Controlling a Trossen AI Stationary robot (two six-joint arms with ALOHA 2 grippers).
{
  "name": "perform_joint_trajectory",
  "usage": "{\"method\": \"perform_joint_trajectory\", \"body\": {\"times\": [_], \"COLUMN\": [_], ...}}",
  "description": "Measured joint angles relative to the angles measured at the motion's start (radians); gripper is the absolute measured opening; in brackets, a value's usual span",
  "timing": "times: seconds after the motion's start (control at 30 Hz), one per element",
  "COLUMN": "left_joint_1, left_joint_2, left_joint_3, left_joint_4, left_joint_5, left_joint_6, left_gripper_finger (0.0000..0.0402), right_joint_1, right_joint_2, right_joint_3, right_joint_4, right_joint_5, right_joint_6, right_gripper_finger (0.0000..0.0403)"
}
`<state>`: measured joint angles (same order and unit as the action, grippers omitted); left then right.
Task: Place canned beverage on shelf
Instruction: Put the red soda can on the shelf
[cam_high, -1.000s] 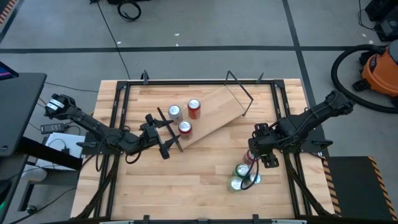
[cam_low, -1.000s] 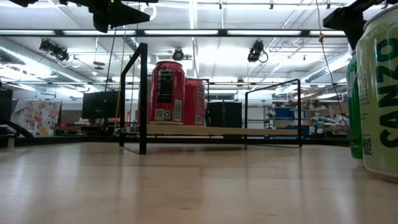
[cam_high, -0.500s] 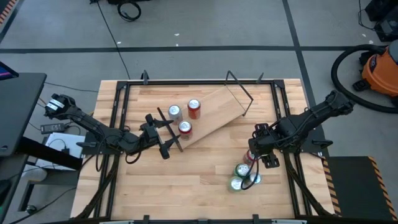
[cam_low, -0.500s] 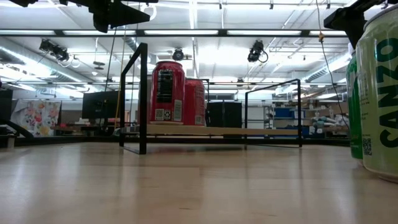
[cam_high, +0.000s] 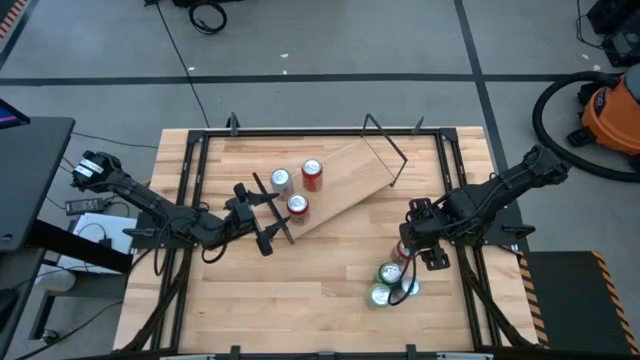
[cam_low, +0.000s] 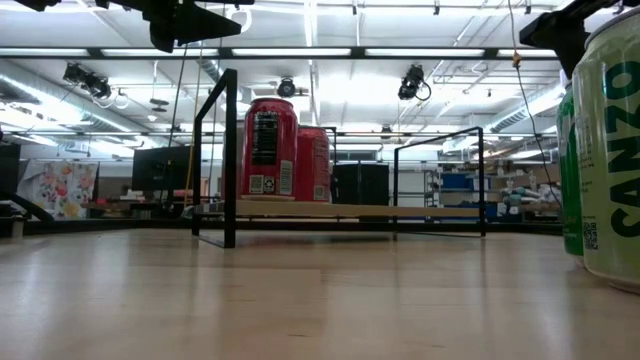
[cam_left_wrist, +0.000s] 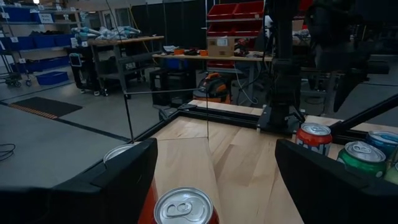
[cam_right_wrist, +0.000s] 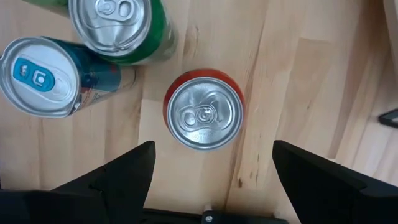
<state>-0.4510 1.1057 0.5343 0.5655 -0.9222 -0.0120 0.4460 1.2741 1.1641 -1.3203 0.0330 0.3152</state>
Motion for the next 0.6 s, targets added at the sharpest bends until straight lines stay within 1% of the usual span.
{"method": "perform_joint_trajectory", "body": {"times": [0.2,0.33,0.43,0.6], "left_joint_1": [0.0,0.0,0.0,0.0], "left_joint_2": [0.0,0.0,0.0,0.0], "left_joint_3": [0.0,0.0,0.0,0.0], "left_joint_4": [0.005,0.006,0.006,0.005], "left_joint_5": [0.0,0.0,0.0,0.0], "left_joint_6": [0.004,0.005,0.005,0.006], "left_gripper_finger": [0.0336,0.0336,0.0336,0.0336], "right_joint_1": [0.005,0.03,0.06,0.11], "right_joint_2": [0.0,0.0,0.0,0.001], "right_joint_3": [0.0,0.0,-0.009,-0.074], "right_joint_4": [0.02,0.026,0.06,0.136], "right_joint_5": [-0.016,-0.01,0.035,0.083], "right_joint_6": [-0.087,-0.106,-0.101,-0.137], "right_gripper_finger": [0.0334,0.0334,0.0334,0.0334]}}
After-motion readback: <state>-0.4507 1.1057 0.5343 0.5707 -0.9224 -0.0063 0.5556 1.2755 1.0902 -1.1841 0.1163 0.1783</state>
